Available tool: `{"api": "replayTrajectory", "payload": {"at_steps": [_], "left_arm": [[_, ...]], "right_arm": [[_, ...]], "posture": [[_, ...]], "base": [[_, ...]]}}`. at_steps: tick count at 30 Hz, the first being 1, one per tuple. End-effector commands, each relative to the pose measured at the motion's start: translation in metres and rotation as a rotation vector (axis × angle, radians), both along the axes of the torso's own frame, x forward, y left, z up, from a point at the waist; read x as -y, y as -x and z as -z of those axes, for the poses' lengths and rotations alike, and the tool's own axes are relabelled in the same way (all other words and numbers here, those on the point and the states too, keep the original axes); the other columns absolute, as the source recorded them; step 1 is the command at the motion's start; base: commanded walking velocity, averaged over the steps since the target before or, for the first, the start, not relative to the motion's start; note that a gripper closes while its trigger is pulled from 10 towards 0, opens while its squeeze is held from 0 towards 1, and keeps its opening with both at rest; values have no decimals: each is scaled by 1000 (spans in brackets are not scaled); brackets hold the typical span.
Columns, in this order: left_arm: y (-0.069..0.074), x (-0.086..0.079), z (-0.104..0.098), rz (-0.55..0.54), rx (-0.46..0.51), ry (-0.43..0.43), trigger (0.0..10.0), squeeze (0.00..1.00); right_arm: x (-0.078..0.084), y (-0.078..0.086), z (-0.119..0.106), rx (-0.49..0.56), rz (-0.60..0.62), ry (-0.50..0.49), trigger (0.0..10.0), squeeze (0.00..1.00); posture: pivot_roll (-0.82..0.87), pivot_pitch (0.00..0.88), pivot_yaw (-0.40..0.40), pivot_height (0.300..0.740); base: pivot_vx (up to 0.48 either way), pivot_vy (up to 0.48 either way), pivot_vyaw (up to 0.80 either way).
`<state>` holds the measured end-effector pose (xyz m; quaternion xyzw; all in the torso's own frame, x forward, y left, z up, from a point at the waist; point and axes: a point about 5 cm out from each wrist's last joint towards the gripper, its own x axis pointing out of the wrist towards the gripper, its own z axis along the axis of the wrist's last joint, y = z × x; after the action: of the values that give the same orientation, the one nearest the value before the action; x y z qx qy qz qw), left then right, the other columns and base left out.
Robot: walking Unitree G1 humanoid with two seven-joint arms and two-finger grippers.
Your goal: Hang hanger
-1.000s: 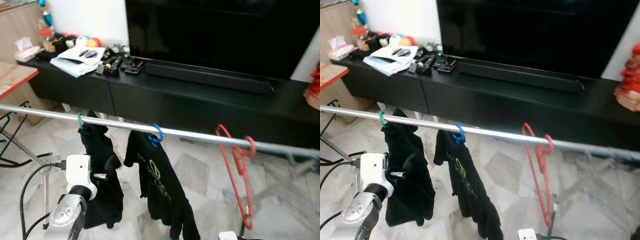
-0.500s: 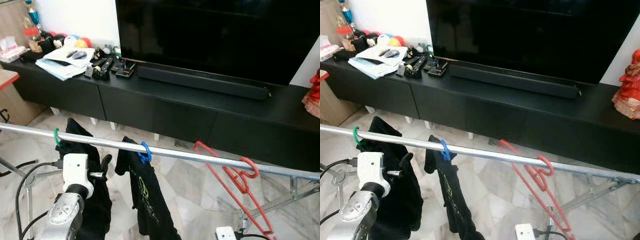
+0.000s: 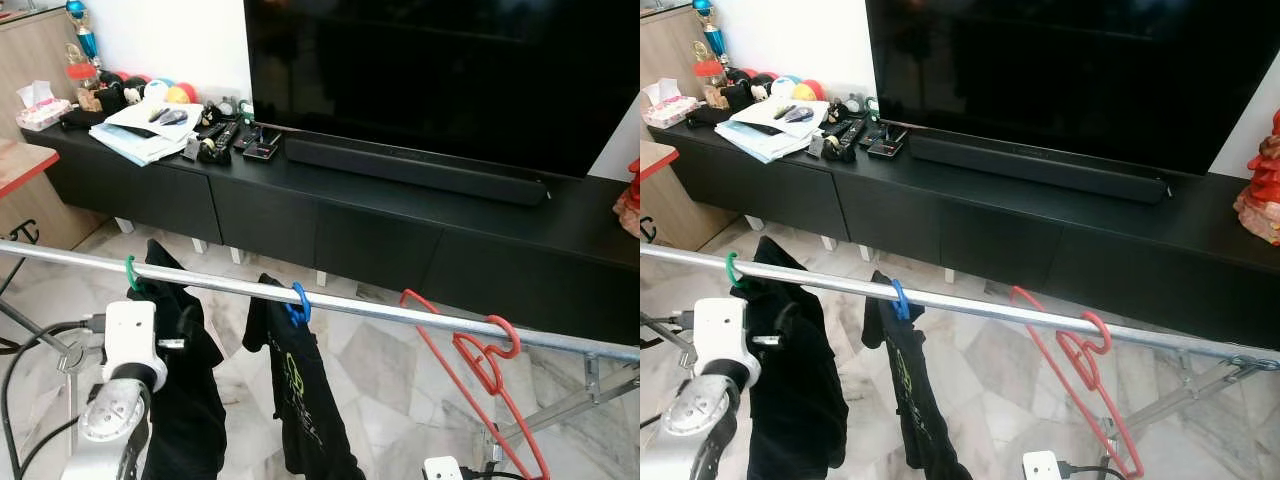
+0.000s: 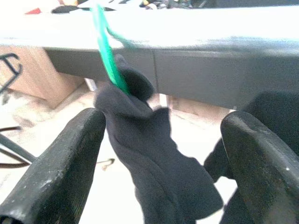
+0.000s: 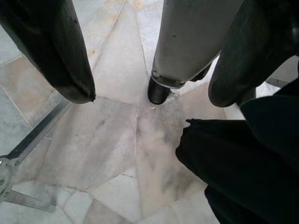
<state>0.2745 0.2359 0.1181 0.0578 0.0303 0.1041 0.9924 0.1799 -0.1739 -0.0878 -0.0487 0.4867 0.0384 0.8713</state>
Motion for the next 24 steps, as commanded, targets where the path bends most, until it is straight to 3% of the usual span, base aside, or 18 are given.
{"api": "replayTrajectory", "payload": {"at_steps": [1,5,10,17,24], "left_arm": [[0,-6,-1,-38,-13,-8,10000,0],[-6,-16,7,-91,-76,20,10000,0],[-19,-11,12,-19,-115,52,10000,0],[-24,-17,12,-75,-139,60,10000,0],[-26,-21,24,-128,-237,86,10000,0]], "right_arm": [[1,5,2,-21,3,3,10000,0],[0,5,2,-21,4,3,10000,0],[0,4,2,-18,7,3,10000,0],[0,4,2,-16,13,2,10000,0],[-1,4,2,-17,14,1,10000,0]], "posture": [[2,83,-13,740],[1,73,-11,740],[-2,66,-8,740],[-3,66,-8,740],[-3,70,-7,740]], "base": [[0,0,0],[0,0,0],[0,0,0],[0,0,0],[0,0,0]]}}
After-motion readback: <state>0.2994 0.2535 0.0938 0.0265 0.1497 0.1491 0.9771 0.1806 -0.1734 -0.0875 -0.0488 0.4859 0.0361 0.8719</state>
